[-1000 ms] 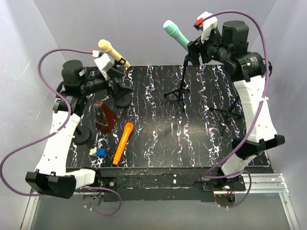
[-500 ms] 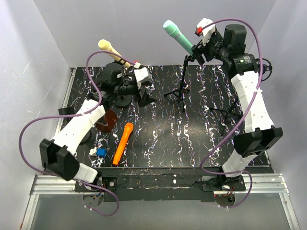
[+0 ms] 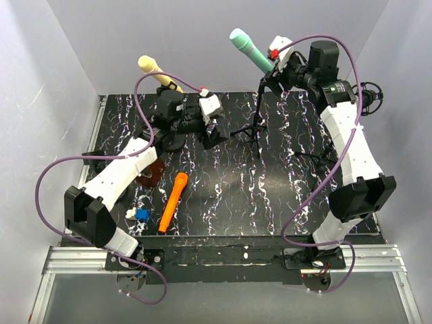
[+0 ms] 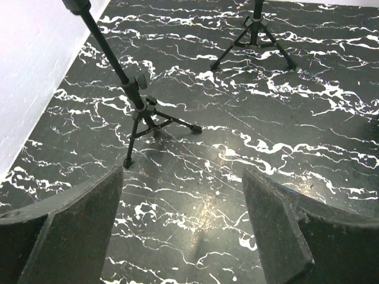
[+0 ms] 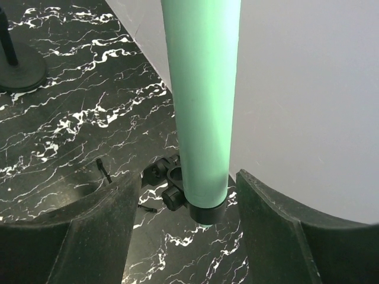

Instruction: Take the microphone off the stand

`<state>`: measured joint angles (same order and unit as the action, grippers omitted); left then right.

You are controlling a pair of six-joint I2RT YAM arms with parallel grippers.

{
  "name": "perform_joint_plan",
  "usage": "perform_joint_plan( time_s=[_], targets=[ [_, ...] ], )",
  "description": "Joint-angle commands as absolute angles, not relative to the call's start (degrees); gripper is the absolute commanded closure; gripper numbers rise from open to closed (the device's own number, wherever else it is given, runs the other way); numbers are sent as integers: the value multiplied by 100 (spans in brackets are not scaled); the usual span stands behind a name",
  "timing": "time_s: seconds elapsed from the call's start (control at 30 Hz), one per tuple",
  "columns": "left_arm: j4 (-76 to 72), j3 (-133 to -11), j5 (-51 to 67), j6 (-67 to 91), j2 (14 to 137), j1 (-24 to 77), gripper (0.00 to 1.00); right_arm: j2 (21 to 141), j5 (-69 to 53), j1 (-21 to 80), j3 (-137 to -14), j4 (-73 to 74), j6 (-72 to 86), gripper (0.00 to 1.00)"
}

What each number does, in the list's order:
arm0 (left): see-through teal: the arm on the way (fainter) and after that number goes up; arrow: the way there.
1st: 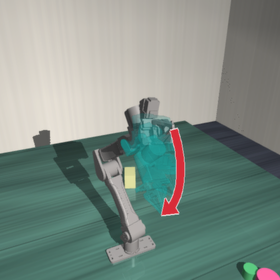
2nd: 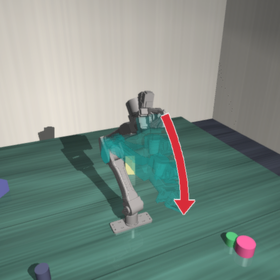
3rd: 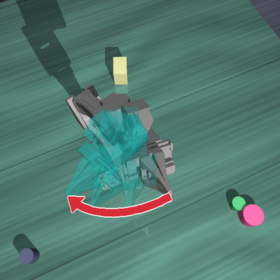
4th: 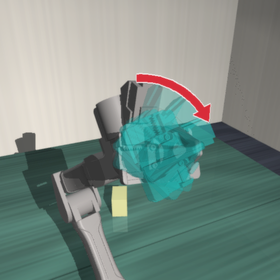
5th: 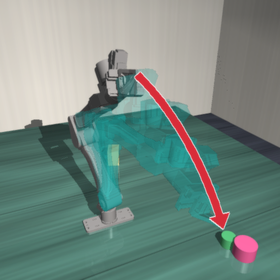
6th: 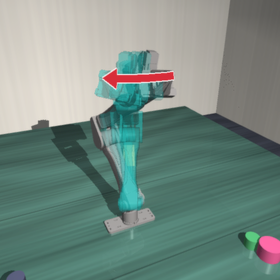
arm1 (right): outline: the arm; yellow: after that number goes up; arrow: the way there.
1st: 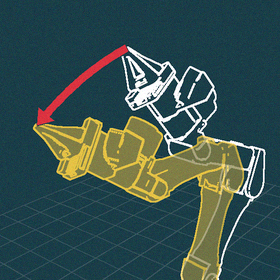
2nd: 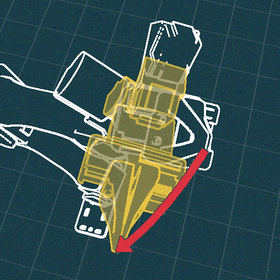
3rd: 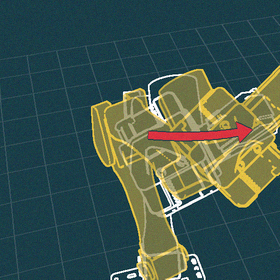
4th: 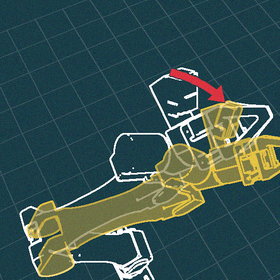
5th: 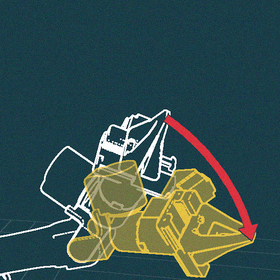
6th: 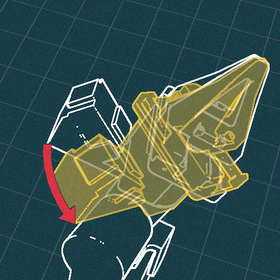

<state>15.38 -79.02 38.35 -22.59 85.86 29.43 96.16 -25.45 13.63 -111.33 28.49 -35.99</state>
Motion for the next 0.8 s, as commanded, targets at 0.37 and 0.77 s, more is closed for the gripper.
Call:
perform_joint_plan(
  time_s=[0.37,0.77],
  targets=[
    [442,-7972,3218,-1987,8955,3225,18,9791,-2531,1371,-11128,2329,-3919,46],
    [-2100,-9227,757,-905,11714,4051,37,9615,-2417,1397,-10881,2513,-3937,49]
  ],
)
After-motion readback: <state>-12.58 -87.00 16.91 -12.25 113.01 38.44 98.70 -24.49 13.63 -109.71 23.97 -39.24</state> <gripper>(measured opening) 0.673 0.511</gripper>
